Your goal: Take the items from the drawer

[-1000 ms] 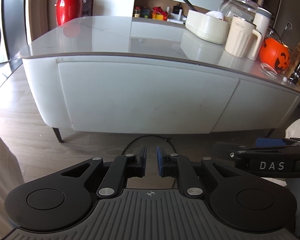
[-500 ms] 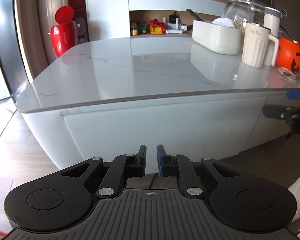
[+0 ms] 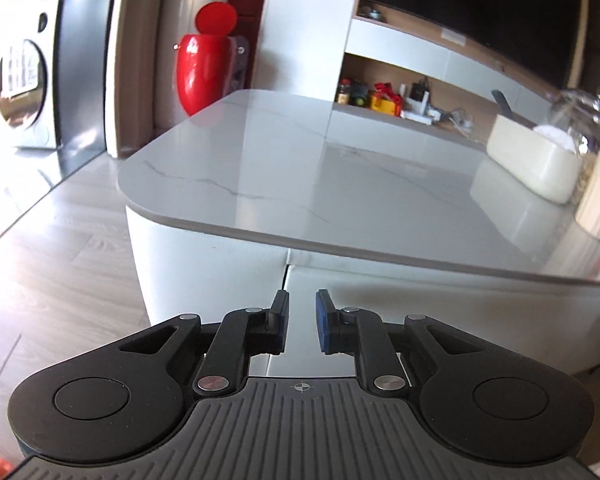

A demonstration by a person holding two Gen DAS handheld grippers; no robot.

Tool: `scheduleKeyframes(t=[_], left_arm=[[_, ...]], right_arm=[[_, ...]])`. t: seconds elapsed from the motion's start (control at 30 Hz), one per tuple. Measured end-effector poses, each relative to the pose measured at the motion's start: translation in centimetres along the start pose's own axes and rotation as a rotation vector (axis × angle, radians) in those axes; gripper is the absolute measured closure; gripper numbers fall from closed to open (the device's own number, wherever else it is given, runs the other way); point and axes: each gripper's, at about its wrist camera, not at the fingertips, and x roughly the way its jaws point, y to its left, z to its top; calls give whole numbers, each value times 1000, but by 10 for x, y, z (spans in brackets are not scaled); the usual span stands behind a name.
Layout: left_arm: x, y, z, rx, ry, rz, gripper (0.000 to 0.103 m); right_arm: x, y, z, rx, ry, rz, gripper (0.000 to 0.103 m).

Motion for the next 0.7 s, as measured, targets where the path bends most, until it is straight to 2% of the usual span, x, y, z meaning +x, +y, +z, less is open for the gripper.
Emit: scheduleKeyframes(t=[0.1,0.23,0.33,0.6,0.7], left_arm=[[-3,5,5,-45,-12,-3,87],[0,6,1,-19,32,9,87],[2,5,-3,1,54,4,87],[4,4,-7,16,72,-28,87],[6,7,-8,5,84,-26,87]], right_arm=[[-2,-3,4,31,-38,26,0],[9,-17,11,103,-39,-25,0],[12,-28,12,164,-29,8,0],[11,-16,15,103,-49,65,0],[13,-5,17,54,-47,43,0]])
